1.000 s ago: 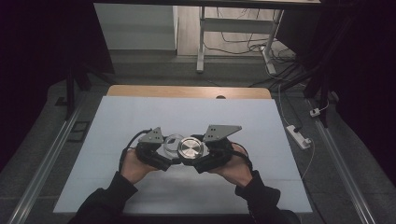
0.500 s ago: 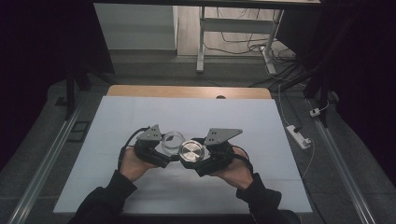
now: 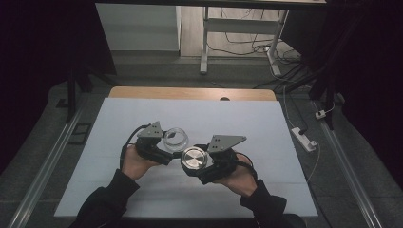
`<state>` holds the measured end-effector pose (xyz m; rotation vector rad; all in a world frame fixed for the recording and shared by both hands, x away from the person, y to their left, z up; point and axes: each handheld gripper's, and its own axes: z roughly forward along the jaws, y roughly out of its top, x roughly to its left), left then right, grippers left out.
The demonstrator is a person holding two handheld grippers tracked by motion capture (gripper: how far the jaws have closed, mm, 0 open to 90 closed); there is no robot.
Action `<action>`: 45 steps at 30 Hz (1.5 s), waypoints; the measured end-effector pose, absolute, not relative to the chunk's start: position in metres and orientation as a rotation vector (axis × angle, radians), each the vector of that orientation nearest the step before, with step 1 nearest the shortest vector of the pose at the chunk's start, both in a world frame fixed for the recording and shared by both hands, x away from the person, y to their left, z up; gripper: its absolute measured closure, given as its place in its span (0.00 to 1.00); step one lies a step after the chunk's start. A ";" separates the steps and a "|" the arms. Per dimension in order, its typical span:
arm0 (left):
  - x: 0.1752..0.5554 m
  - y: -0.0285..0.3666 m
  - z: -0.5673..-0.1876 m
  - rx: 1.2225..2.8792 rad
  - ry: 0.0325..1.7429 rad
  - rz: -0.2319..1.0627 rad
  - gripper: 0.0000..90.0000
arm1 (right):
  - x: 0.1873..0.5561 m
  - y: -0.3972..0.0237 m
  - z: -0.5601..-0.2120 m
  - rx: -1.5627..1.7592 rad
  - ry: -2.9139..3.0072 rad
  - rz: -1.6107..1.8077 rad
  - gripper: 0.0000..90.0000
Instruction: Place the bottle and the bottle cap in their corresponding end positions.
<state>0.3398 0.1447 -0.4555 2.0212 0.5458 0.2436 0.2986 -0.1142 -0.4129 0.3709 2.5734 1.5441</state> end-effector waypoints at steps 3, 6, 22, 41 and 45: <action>0.342 0.145 -0.454 2.018 0.550 0.250 0.17 | 0.296 -0.114 -0.414 0.365 2.575 1.546 0.21; 0.344 0.145 -0.452 2.012 0.553 0.250 0.17 | 0.294 -0.114 -0.416 0.357 2.577 1.548 0.21; 0.362 0.132 -0.449 2.020 0.546 0.272 0.17 | 0.286 -0.117 -0.429 0.365 2.579 1.531 0.21; 0.389 0.113 -0.456 2.024 0.547 0.287 0.17 | 0.281 -0.124 -0.456 0.400 2.586 1.469 0.21; 0.395 0.109 -0.460 2.027 0.556 0.288 0.17 | 0.282 -0.123 -0.463 0.404 2.586 1.469 0.21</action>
